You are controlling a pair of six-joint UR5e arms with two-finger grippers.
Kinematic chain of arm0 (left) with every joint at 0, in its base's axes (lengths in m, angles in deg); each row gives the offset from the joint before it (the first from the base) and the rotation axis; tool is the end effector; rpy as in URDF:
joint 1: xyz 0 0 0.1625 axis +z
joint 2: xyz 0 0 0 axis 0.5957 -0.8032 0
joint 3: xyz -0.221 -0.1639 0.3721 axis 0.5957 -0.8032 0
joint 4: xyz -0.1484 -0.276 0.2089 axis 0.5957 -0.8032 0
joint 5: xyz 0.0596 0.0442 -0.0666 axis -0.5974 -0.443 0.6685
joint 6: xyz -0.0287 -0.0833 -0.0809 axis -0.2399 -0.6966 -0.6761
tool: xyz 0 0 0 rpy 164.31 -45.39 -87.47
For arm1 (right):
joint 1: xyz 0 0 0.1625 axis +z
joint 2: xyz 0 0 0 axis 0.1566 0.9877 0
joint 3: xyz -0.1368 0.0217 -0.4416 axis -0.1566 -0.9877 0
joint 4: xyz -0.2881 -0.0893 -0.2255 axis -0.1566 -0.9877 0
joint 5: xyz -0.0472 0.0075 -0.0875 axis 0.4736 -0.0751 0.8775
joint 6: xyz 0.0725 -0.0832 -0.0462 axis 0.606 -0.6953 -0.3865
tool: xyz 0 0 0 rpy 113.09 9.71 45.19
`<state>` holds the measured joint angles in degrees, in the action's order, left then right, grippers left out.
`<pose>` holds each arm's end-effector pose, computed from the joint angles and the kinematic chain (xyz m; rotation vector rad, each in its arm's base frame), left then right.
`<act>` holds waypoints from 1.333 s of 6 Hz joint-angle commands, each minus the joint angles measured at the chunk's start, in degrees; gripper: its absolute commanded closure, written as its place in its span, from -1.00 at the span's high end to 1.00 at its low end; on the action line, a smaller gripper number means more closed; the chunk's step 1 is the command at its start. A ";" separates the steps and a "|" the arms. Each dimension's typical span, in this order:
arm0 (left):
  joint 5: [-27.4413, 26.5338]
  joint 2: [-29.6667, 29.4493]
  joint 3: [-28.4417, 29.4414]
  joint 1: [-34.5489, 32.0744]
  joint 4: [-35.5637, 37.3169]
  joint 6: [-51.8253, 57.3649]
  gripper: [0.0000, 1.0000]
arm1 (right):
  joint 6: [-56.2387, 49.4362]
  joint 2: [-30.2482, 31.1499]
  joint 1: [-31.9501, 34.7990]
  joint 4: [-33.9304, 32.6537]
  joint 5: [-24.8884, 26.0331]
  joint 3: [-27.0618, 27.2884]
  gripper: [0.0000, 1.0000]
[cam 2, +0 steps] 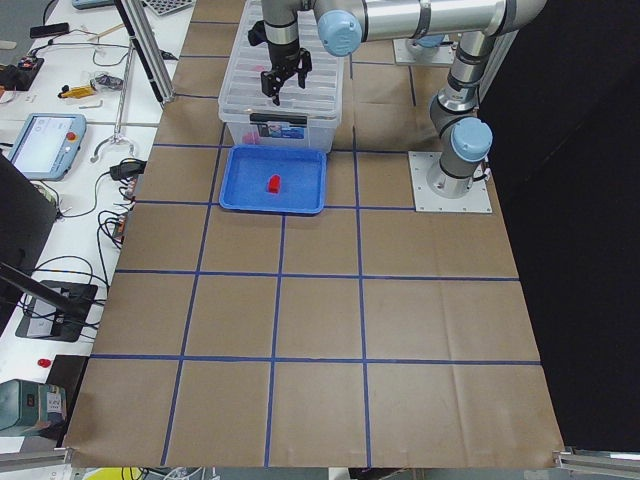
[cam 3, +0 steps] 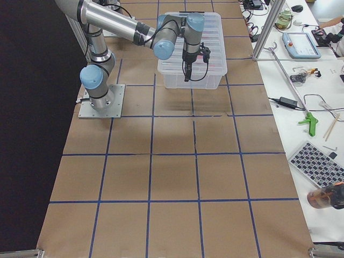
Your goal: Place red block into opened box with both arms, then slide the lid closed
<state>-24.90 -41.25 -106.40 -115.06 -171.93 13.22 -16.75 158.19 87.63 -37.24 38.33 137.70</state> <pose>-0.0330 -0.5031 0.4768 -1.3696 -2.8133 -0.0378 0.0358 -0.4762 0.3818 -0.0529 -3.1155 -0.1067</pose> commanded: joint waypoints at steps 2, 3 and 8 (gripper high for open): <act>-0.07 -4.53 -8.55 1.25 16.69 17.82 0.96 | -0.21 -0.09 -0.21 -0.03 0.84 0.55 1.00; -0.07 -7.16 -9.53 1.25 19.45 22.76 0.96 | -1.60 -0.10 -0.74 -0.03 1.63 0.55 1.00; 0.45 -14.48 -14.70 4.41 32.36 40.45 0.96 | -12.41 -1.06 -7.23 -2.31 2.61 0.46 1.00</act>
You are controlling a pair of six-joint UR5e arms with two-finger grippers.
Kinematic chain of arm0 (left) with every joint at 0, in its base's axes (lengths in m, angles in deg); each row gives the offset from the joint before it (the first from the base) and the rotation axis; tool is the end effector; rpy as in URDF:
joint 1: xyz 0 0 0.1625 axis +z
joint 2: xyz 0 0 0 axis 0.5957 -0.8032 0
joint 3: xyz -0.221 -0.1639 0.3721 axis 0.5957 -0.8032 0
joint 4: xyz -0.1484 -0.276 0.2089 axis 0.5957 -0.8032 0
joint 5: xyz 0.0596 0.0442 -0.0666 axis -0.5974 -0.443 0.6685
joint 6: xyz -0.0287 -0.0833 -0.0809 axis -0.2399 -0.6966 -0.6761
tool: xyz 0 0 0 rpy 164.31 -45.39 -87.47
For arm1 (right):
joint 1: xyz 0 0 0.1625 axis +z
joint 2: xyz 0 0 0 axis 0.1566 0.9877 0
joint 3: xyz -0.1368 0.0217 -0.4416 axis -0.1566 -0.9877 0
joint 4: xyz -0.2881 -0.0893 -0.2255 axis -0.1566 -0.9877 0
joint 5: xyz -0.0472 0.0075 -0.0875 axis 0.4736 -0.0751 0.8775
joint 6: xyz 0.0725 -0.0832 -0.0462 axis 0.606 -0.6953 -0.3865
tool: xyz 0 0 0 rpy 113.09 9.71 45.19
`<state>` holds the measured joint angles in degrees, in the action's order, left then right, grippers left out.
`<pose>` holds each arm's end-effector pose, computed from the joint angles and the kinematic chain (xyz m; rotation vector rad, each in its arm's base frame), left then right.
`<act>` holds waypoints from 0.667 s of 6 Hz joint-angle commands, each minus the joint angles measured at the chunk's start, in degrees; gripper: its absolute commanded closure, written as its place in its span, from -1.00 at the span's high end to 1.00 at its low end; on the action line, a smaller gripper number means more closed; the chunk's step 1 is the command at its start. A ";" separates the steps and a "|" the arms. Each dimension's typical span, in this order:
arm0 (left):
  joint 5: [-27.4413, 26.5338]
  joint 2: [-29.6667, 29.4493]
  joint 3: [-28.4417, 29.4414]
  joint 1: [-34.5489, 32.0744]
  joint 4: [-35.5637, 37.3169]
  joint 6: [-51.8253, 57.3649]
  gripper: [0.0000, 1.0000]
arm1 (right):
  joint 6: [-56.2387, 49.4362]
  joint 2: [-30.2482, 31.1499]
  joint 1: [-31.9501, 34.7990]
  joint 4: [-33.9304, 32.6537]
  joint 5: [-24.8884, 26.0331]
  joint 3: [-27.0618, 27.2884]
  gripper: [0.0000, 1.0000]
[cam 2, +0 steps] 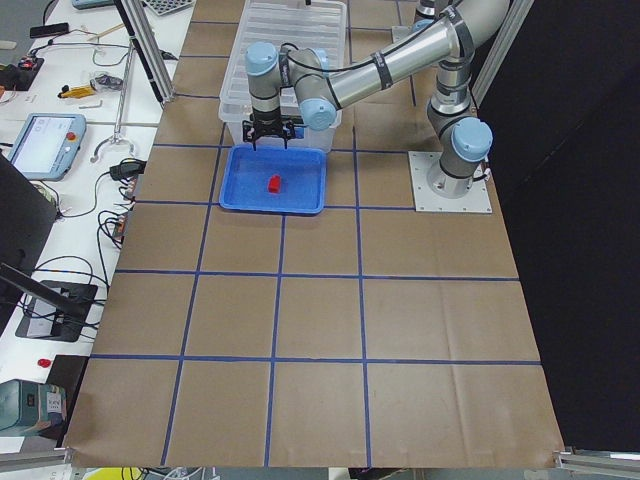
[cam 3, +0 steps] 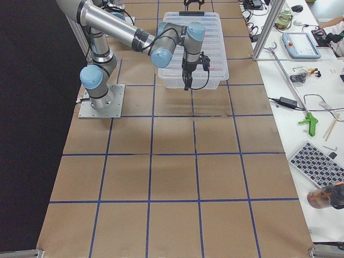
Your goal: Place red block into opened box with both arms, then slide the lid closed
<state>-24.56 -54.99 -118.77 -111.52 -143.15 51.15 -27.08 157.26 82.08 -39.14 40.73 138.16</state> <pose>0.0149 -0.5693 0.3070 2.1374 2.2800 -0.0178 -0.0169 -0.4814 0.3742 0.0777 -3.0818 -0.1169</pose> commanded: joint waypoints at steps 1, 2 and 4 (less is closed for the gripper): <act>0.11 -1.70 -4.44 1.39 7.01 6.20 0.96 | -4.54 -0.12 -3.35 -0.42 0.21 0.00 1.00; 0.37 -4.06 -4.72 1.57 7.56 6.76 0.96 | -5.17 -0.12 -4.33 -0.42 0.65 0.00 1.00; 0.29 -8.63 -3.58 1.66 7.57 6.94 0.96 | -9.38 -0.12 -7.31 -0.51 1.27 0.00 1.00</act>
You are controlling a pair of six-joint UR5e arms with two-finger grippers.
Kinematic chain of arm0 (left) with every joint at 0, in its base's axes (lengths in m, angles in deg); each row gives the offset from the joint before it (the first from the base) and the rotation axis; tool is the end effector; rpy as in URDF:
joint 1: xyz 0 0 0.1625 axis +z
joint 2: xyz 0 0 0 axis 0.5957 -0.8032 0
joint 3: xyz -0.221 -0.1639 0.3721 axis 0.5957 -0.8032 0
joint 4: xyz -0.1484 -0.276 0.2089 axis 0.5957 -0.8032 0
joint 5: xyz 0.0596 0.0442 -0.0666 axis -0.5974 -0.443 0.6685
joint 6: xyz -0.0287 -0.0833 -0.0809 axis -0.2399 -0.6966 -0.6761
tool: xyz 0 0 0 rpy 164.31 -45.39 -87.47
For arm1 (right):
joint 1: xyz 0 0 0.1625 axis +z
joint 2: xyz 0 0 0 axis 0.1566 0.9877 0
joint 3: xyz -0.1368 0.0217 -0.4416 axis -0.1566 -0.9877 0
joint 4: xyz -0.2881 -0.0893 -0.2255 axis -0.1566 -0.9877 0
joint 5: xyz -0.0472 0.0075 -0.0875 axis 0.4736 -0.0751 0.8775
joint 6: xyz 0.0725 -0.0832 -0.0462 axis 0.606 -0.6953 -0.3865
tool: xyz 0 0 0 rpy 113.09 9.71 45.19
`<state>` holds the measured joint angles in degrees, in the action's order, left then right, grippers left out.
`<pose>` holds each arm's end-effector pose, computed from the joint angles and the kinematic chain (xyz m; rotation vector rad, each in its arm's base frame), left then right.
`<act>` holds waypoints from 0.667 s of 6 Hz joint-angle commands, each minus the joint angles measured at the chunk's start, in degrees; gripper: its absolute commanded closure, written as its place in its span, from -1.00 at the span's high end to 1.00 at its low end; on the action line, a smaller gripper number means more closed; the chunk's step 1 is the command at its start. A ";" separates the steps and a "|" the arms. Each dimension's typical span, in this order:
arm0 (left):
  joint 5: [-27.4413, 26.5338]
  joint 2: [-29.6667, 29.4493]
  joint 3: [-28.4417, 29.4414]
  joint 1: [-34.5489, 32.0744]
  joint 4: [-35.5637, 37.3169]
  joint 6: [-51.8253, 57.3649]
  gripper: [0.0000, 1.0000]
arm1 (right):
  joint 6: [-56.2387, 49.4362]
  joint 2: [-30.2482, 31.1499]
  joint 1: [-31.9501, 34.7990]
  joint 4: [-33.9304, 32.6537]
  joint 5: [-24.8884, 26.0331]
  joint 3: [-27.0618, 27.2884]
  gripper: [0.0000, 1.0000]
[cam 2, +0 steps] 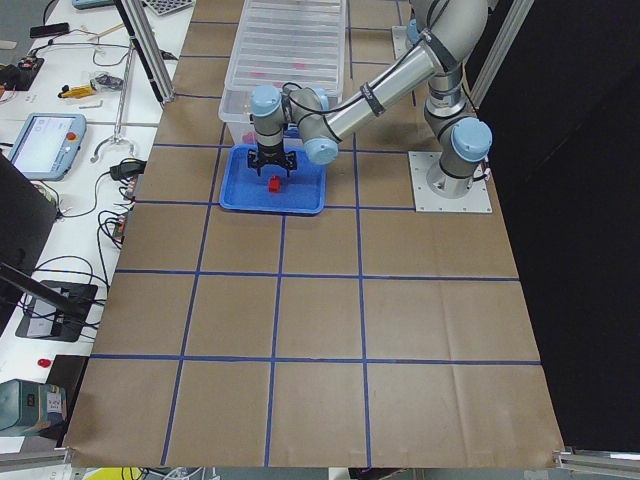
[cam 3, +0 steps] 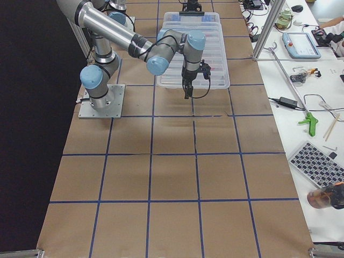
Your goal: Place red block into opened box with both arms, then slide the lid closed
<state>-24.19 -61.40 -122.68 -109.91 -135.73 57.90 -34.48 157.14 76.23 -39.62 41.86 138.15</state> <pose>0.0317 -0.5740 0.2311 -2.2271 -2.1720 -0.0118 -0.0686 -0.4777 0.3743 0.1193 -3.0684 -0.1295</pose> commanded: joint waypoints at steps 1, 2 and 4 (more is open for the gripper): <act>-0.51 -2.15 0.50 -0.12 0.15 0.80 0.78 | -2.17 0.00 -1.65 -0.02 0.22 -0.09 1.00; -0.52 -2.33 0.67 -0.04 0.24 2.19 0.48 | -3.48 0.00 -2.26 -0.63 1.00 -0.09 1.00; -0.17 -2.15 2.51 0.05 -0.54 2.12 -0.87 | -5.42 0.00 -4.71 -0.73 1.01 -0.09 1.00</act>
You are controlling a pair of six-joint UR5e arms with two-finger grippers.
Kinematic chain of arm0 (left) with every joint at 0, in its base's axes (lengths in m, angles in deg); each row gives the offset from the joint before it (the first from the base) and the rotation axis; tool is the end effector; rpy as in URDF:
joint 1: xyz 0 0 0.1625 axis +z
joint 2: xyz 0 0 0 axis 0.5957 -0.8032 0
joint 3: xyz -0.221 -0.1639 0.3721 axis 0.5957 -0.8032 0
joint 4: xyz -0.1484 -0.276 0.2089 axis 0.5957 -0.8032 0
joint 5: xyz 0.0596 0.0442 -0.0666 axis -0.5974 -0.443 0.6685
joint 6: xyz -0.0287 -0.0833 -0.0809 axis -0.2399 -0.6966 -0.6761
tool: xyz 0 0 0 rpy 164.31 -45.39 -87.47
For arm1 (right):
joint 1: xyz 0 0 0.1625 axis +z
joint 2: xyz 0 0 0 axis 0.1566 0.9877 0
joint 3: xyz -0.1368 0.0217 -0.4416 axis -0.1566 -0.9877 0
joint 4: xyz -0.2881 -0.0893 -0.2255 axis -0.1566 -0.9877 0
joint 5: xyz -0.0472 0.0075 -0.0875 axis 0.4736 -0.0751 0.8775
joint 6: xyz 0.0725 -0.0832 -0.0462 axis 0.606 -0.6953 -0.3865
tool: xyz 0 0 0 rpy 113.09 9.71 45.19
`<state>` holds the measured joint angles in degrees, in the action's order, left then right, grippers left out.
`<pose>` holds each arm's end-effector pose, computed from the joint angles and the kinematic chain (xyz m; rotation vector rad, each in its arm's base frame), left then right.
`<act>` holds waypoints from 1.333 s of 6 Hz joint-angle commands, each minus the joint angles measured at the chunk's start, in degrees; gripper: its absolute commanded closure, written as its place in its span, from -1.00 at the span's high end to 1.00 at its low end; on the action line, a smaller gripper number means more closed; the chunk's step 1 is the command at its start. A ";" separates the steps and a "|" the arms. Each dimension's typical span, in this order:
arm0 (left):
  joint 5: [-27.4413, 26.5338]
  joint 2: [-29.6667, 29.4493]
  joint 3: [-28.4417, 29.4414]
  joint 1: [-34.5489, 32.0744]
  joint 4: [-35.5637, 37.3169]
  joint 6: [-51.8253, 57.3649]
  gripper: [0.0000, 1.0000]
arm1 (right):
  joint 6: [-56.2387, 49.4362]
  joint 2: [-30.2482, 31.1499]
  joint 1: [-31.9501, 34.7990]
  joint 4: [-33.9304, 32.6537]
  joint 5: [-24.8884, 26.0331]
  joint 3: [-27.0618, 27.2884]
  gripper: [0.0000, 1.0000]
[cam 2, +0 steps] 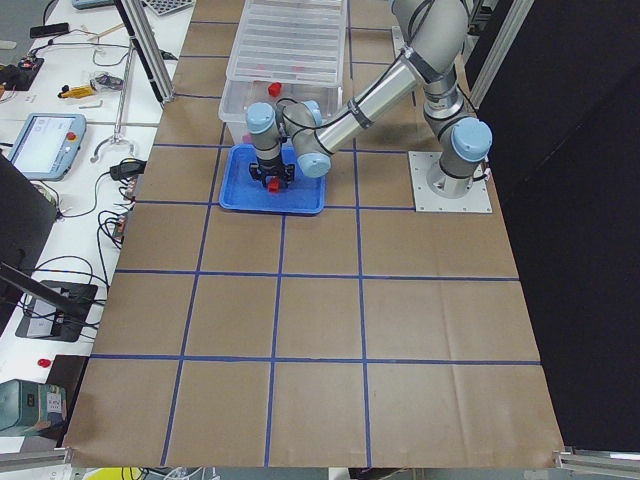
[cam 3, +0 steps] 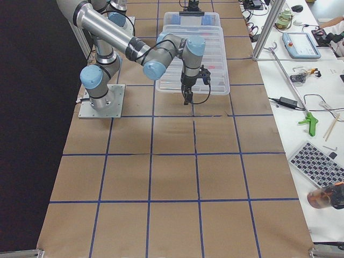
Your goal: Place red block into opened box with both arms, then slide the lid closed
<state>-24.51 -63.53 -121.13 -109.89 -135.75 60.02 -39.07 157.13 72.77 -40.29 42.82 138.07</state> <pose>0.0359 -0.5852 0.2199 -2.2614 -2.1259 -0.0259 -0.0999 -0.4734 0.3762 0.1483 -3.0523 -0.1310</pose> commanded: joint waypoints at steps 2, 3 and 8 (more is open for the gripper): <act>0.15 2.85 4.38 -0.66 -7.15 -0.69 -0.99 | -1.80 0.00 -3.36 -0.06 0.06 -0.18 1.00; 0.41 5.75 9.80 -1.02 -17.22 -1.65 -1.00 | -2.23 0.00 -4.50 -0.06 0.06 -0.27 1.00; 3.49 9.11 23.13 -16.71 -34.64 -31.93 -1.00 | 0.73 1.93 -4.35 3.94 -0.38 -7.51 1.00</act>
<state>-21.07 -54.85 -97.82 -122.74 -170.94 34.06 -39.77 158.76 67.99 -38.80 42.74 134.18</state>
